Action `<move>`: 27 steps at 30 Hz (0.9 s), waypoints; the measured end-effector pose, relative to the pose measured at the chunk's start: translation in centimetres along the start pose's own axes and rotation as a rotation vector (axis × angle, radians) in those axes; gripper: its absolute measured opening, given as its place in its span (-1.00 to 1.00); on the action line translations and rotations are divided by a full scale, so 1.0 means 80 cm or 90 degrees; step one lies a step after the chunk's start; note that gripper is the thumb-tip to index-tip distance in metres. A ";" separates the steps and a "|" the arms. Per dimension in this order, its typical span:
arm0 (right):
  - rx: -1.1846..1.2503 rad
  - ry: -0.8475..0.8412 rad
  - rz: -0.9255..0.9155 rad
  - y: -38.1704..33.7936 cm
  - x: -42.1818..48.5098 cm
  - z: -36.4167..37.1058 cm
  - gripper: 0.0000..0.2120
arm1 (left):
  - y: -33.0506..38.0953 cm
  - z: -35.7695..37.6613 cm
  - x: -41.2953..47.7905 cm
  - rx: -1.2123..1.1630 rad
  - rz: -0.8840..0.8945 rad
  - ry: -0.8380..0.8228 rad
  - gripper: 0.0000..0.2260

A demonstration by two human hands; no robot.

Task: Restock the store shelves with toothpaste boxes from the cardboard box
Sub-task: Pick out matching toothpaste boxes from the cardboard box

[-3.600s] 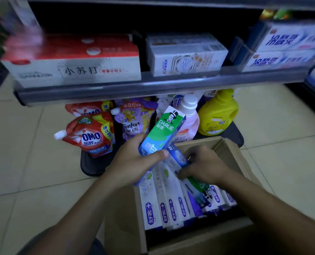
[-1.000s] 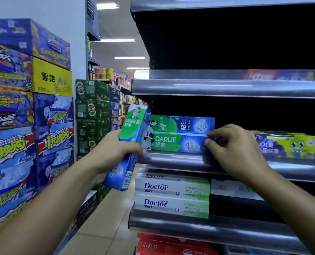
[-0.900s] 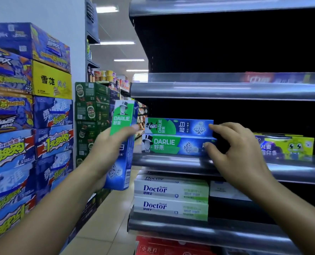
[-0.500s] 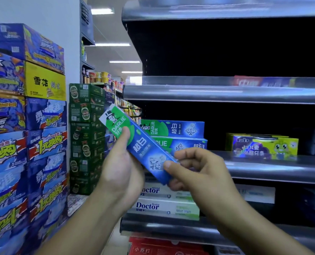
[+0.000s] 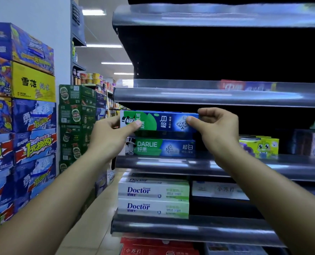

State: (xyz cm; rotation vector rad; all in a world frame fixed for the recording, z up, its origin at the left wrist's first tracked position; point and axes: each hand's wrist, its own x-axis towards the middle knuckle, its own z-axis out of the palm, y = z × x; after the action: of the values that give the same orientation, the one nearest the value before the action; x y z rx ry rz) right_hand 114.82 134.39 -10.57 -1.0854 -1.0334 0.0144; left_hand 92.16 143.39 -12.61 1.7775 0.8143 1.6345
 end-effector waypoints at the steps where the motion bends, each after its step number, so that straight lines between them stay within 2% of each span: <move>1: -0.044 0.007 -0.005 0.006 0.002 0.002 -0.73 | -0.005 0.001 0.005 0.044 -0.026 -0.017 -0.78; 3: -0.156 -0.011 -0.014 0.019 -0.005 0.005 -0.73 | -0.013 0.005 0.006 0.122 -0.071 -0.037 -0.67; 5: -0.204 -0.031 -0.017 0.029 -0.013 0.005 -0.67 | -0.018 0.007 0.002 0.154 -0.086 -0.037 -0.53; 8: -0.204 -0.037 -0.008 0.031 -0.014 0.003 -0.55 | -0.024 0.003 0.002 0.167 -0.067 0.007 -0.60; 10: -0.200 -0.037 0.020 0.029 -0.011 0.003 -0.48 | -0.023 0.004 0.000 0.154 -0.067 0.040 -0.57; 11: -0.203 -0.038 0.031 0.029 -0.010 0.002 -0.48 | -0.026 0.005 0.000 0.149 -0.072 0.055 -0.59; 13: -0.211 -0.043 0.037 0.030 -0.010 0.001 -0.57 | -0.025 0.006 -0.002 0.148 -0.067 0.070 -0.77; 15: -0.215 -0.052 0.027 0.028 -0.015 0.000 -0.64 | -0.026 0.007 -0.007 0.138 -0.051 0.064 -0.80; 16: -0.218 -0.056 0.011 0.026 -0.019 -0.002 -0.66 | -0.026 0.009 -0.010 0.133 -0.041 0.068 -0.76; 17: -0.217 -0.056 -0.009 0.023 -0.026 -0.007 -0.66 | -0.025 0.011 -0.015 0.143 -0.033 0.089 -0.63; 18: -0.208 -0.049 -0.033 0.022 -0.034 -0.013 -0.66 | -0.025 0.013 -0.022 0.141 -0.013 0.130 -0.55; 19: -0.192 -0.038 -0.060 0.021 -0.046 -0.024 -0.66 | -0.025 0.015 -0.035 0.123 0.034 0.177 -0.56; 22: -0.168 -0.038 -0.159 0.032 -0.099 -0.074 -0.72 | -0.036 0.035 -0.123 0.026 0.196 0.261 -0.77; 24: -0.186 -0.079 -0.194 0.053 -0.137 -0.117 -0.76 | -0.066 0.065 -0.205 -0.005 0.229 0.193 -0.78; 27: -0.233 -0.135 -0.159 0.106 -0.190 -0.185 -0.82 | -0.116 0.134 -0.346 -0.020 0.124 0.031 -0.77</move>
State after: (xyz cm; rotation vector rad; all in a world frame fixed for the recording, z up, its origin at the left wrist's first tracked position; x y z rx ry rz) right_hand 120.41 120.94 -28.17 -1.2947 -1.3941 -0.2758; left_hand 100.71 128.00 -38.27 1.8502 0.6497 1.8104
